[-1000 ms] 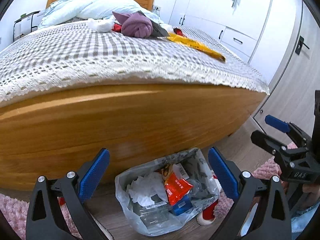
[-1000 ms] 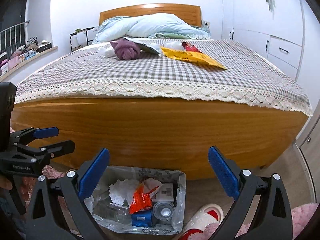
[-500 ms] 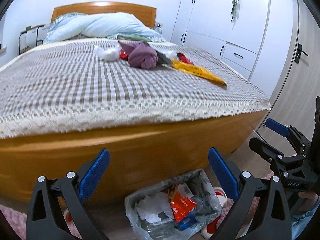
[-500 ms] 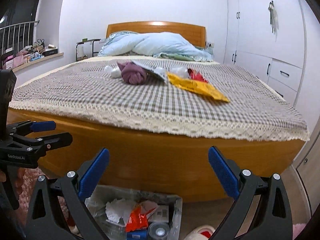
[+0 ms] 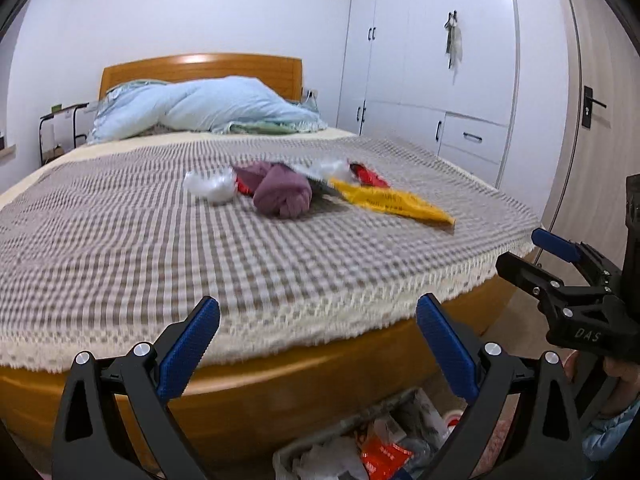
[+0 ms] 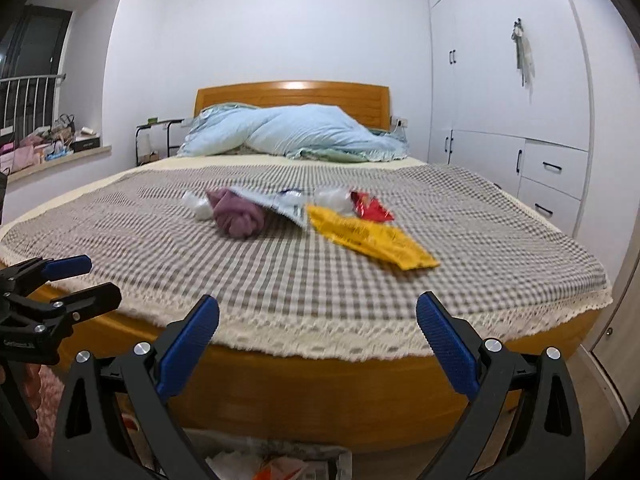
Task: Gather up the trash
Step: 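Reach both open grippers toward the remaining trash on the bed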
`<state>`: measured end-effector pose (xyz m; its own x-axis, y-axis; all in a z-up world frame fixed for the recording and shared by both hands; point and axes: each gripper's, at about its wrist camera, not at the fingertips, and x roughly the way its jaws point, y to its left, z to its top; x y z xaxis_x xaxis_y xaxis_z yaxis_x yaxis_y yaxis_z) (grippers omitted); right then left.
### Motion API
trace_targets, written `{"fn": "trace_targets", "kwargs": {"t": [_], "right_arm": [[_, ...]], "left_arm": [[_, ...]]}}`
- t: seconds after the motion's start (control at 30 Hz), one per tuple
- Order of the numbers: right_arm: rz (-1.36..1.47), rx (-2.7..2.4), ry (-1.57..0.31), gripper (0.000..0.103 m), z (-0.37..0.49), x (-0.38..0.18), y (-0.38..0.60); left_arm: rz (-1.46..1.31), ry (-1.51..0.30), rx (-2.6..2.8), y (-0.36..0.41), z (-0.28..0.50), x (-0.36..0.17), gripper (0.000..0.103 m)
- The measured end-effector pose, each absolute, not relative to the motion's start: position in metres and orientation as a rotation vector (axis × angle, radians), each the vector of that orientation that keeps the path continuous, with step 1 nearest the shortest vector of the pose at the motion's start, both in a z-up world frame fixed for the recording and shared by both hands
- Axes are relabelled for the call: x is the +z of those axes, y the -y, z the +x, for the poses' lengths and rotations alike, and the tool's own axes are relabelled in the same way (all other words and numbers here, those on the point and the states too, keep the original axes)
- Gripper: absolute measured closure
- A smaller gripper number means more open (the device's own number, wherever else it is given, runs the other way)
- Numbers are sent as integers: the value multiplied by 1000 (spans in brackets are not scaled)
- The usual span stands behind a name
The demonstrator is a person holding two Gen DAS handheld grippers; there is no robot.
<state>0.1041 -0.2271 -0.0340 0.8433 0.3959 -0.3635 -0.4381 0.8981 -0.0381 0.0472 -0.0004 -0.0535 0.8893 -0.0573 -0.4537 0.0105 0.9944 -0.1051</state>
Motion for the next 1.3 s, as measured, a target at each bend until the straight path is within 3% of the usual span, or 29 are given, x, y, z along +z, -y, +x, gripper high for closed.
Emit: {"fn": "trace_targets", "kwargs": {"t": [1.3], "right_arm": [[-187,384,-217,8,199,0,199]], "left_arm": [[-198,-342,13,-56,156,-18,8]]}}
